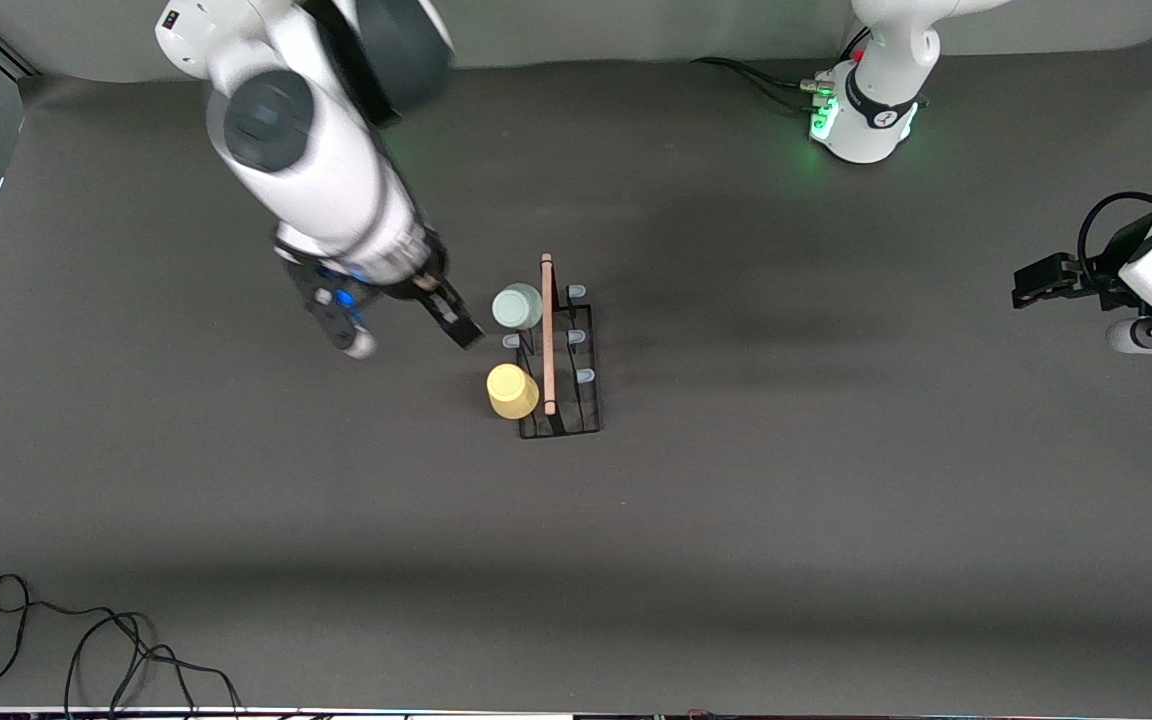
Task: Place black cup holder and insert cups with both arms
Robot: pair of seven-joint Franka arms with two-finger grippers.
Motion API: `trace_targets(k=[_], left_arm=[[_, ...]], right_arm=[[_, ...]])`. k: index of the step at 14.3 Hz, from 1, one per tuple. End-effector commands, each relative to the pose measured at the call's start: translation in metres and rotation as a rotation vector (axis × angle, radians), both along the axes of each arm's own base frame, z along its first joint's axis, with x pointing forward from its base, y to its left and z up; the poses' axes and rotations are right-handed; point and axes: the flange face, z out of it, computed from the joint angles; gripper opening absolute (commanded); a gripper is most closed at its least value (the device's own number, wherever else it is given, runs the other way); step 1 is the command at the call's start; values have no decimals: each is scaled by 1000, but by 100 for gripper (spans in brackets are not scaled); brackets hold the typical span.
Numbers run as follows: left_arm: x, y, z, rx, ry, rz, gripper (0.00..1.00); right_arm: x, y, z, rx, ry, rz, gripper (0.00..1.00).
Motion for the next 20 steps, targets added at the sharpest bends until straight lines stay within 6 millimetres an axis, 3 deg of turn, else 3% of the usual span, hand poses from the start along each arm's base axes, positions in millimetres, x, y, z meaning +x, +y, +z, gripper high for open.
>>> trace_targets(k=[1,8,16,18,20], left_arm=[[-1,1,4,10,8,10,100],[-1,1,4,10,8,10,100],[0,1,4,8,8,10,100],[-1,0,4,9,8,10,100],[0,1,4,8,8,10,100]], right_arm=[[-8,-37,31,-36,-18,132,100],[-15,-170,70,-55,-70,426,100],[5,-331,79,-19,-114,782,100],[5,-355,79,-7,-130,856,100],[6,-357,79,-7,-135,910,100]])
